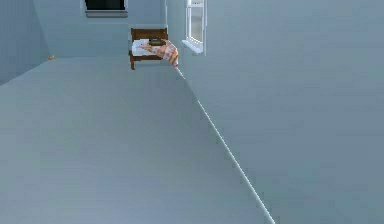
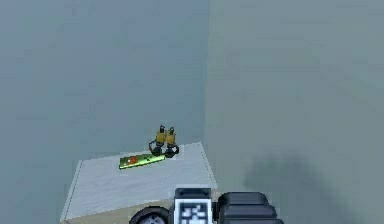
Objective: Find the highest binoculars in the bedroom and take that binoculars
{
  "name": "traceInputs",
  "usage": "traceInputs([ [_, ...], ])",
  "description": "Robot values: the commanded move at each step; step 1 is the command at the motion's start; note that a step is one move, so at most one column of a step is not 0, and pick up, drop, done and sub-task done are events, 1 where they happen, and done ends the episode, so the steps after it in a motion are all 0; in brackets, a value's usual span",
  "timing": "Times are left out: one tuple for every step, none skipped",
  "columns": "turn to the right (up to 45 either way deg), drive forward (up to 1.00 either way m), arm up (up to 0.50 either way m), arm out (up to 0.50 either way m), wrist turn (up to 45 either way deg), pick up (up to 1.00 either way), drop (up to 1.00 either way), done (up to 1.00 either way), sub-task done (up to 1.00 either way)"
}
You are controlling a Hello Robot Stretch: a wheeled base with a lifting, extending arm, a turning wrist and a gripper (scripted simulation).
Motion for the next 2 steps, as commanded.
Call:
traceInputs([
  [0.0, 0.00, 0.00, 0.40, 0.0, 0.00, 0.00, 0.00, 0.00],
  [0.0, 0.00, 0.00, 0.00, 45.0, 0.00, 0.00, 0.00, 0.00],
])
